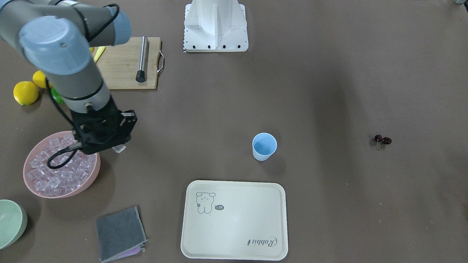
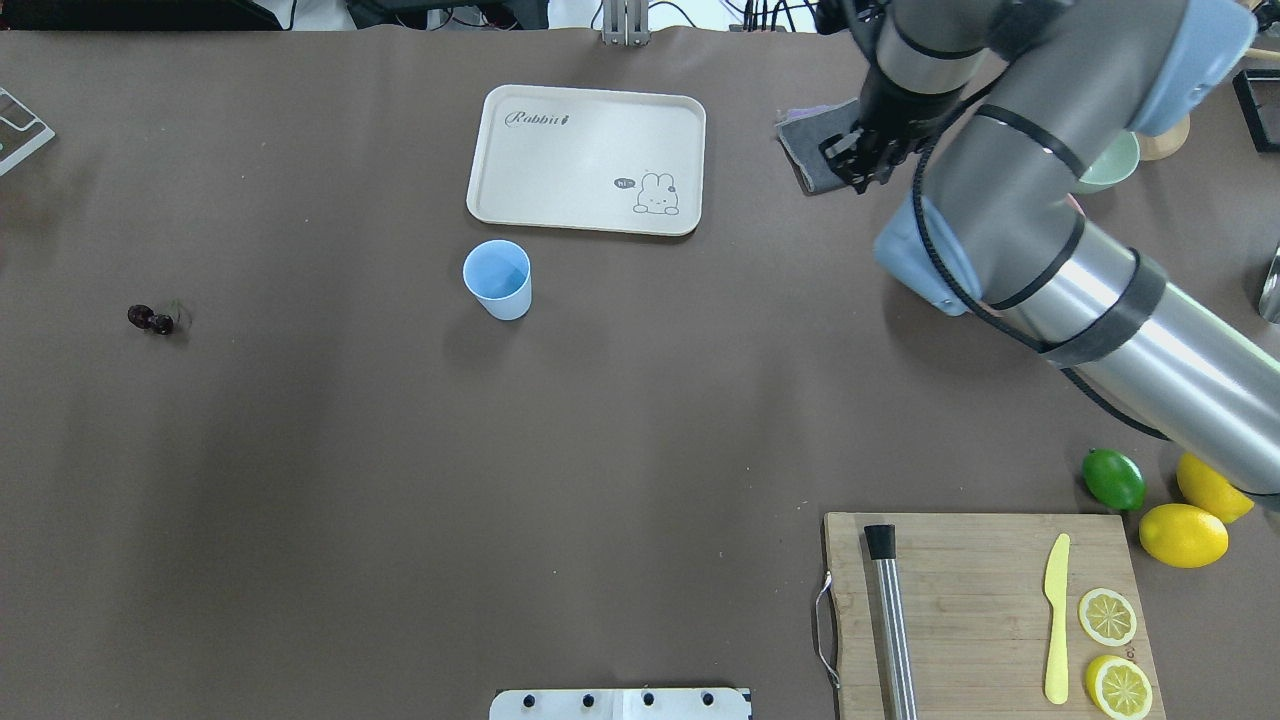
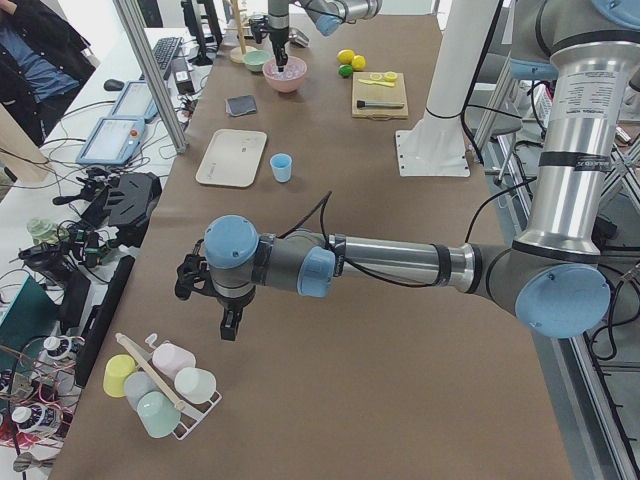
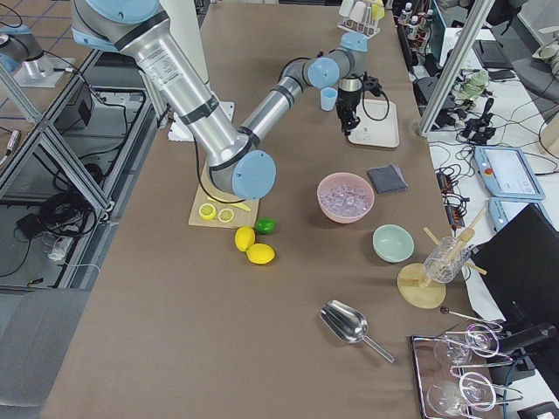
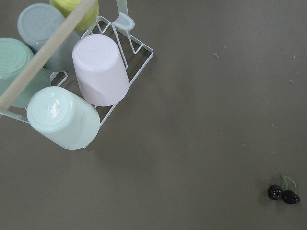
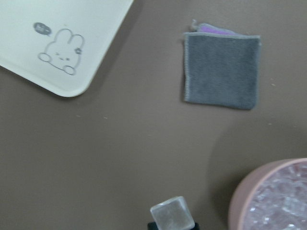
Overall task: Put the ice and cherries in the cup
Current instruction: 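Carry the ice cube over the light-blue cup and release it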
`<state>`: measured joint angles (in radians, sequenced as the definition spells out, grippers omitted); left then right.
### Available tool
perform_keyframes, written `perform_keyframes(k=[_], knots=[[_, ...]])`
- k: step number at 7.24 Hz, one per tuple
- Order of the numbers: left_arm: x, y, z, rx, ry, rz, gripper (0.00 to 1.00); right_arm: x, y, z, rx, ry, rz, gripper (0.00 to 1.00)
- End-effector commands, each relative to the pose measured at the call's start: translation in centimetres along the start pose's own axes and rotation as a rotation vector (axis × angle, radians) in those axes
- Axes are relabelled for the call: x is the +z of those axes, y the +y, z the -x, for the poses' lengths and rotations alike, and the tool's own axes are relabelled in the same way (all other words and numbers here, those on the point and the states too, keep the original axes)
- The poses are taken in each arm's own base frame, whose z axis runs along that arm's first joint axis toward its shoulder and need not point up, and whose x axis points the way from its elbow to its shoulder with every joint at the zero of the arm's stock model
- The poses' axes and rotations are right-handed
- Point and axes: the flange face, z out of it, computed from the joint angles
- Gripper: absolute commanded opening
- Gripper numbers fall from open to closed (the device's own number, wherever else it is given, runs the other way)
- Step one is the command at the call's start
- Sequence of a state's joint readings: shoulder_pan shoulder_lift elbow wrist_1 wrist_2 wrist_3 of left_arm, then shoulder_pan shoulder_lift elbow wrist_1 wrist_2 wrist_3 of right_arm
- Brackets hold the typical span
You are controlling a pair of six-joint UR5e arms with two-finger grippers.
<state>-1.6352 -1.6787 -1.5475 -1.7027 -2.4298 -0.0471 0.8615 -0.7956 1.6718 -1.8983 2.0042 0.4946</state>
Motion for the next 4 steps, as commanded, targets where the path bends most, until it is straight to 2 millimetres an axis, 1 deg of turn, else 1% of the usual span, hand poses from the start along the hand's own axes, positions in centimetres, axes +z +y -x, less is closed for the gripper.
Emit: perform_keyframes(k=[1,2,3,4], knots=[[0.0,-0.1,0.0,0.001,0.0,0.0,0.98,-1.6,-1.2,13.7,0.098,-0.038,0.004,0.18],[0.0,0.0,0.0,0.001,0.0,0.0,0.98,-0.9,-1.9,19.7,0.167,-0.058,-0.009,0.17],[0.0,0.0,0.0,0.001,0.002,0.0,0.98,1.2,-2.8,24.4,0.199,-0.058,-0.034,0.17],[0.1,0.0,0.0,0.001,0.001,0.001,0.98,2.2,-3.1,27.9,0.226,-0.08,-0.041,0.17]])
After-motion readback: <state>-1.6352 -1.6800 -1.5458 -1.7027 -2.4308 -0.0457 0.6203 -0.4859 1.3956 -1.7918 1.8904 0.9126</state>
